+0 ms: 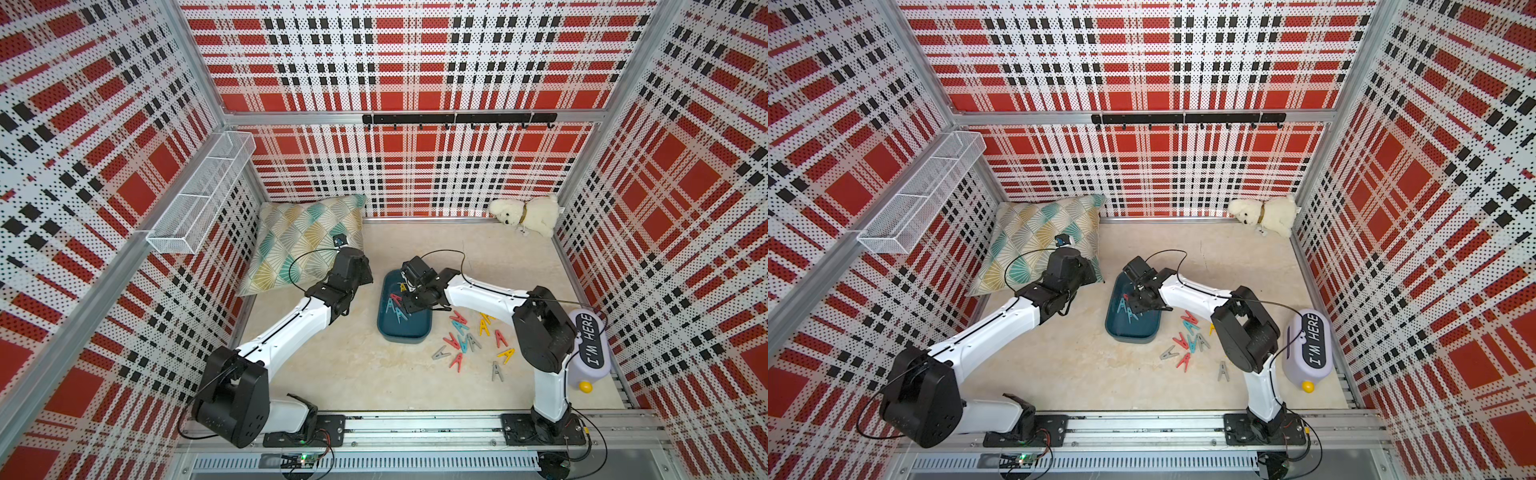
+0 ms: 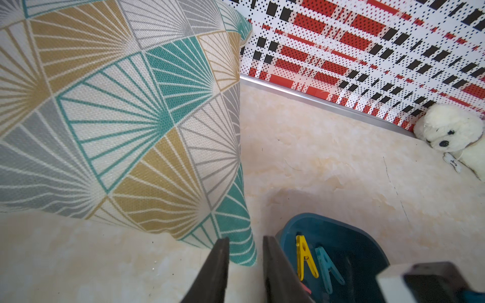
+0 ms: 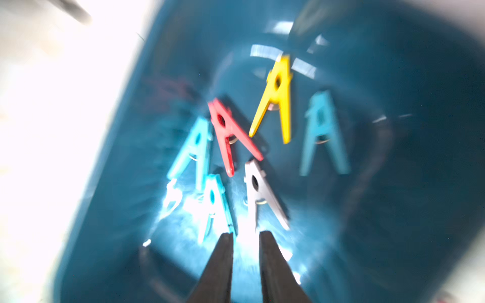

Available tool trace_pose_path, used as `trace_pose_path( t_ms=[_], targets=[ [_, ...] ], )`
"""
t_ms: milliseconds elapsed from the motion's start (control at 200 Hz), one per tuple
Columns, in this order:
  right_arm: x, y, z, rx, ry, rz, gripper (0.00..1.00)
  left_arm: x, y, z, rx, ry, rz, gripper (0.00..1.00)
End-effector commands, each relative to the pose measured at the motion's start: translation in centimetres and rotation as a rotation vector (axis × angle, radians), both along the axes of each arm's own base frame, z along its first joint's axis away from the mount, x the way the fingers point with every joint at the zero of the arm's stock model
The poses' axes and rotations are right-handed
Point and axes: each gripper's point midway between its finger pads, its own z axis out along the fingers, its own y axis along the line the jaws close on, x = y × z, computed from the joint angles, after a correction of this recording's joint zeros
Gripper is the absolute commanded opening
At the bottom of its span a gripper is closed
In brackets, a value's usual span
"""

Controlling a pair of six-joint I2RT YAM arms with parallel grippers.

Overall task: Put the clothespins into the storage box
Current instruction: Place the clothespin in the storage box.

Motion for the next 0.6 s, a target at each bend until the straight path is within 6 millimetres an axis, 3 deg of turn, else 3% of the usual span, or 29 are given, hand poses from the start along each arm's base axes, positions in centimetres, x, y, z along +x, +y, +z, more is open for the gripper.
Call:
trace_pose_path(
  t_ms=[0,105,351,476,596],
  targets=[
    [1.2,-3.4,2.8,0.012,-0.058,-0.061,0.26,0.0,0.1,0.4,-0.008,-0.018,-0.001,0.29],
    [2.0,-7.9,3.3,-0.006,-0.077,-0.154,0.26,0.0,0.1,0.5,-0.007,-0.020,-0.002,0.29],
    [1.8,-20.4,0.5,-0.194,-0.071,-0.426,0.26,0.2,-0.5,0.4,-0.007,-0.016,-0.011,0.29],
    [1.0,-24.6,-0.9,-0.178,-0.045,-0.549,0.25,0.3,-1.0,0.3,-0.004,-0.014,-0.018,0.29],
    [0.3,-27.1,-1.9,-0.156,-0.038,-0.629,0.24,0.4,-1.4,0.3,-0.001,-0.013,-0.026,0.29]
  ],
)
